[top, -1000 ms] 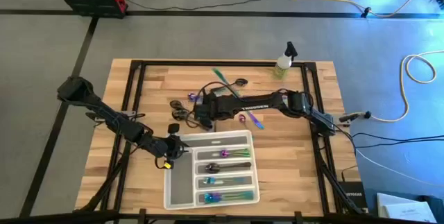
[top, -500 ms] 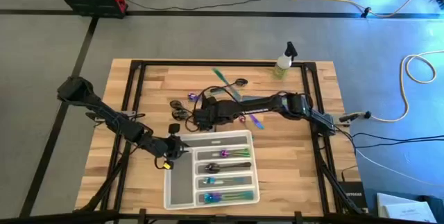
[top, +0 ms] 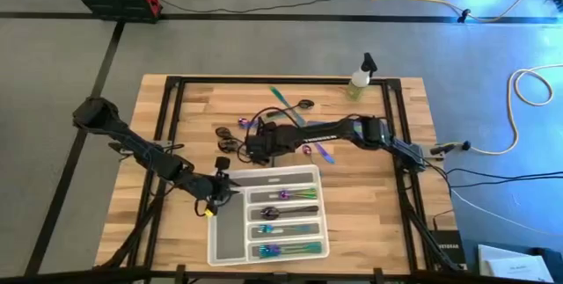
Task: Sort silverware
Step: Put the blue fork into the white silverware tray
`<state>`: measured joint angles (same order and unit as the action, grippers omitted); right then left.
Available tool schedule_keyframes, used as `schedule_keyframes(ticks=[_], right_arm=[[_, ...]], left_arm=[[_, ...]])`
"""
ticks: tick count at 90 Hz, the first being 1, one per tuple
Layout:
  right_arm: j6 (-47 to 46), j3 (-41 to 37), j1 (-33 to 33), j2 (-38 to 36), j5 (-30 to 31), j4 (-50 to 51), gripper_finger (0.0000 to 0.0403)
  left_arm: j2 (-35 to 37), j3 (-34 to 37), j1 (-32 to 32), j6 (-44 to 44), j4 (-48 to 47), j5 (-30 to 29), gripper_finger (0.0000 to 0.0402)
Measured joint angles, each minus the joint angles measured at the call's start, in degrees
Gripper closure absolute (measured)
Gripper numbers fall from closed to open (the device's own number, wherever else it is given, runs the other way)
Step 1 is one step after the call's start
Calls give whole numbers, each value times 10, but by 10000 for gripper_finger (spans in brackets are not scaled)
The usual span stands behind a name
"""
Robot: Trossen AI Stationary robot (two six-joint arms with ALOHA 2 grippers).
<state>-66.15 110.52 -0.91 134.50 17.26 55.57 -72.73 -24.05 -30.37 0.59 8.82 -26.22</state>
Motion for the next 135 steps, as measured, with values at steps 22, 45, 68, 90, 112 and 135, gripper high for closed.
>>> schedule_keyframes(ticks=[22,45,68,90,112,135], right_arm=[[-14,-21,-8,0,-19,-26,276],[-32,-45,-23,0,-16,-47,276],[-27,-53,-22,1,-3,-56,326],[-20,-52,-20,6,6,-63,375],[52,-46,-21,8,1,-60,398],[122,13,-22,11,-25,-34,402]], left_arm=[[0,0,0,39,0,0,330],[0,0,0,54,0,0,330],[0,0,0,41,-5,0,330],[0,0,0,35,-5,-1,330],[0,0,0,33,-10,-1,330],[0,0,0,33,-10,-1,330]])
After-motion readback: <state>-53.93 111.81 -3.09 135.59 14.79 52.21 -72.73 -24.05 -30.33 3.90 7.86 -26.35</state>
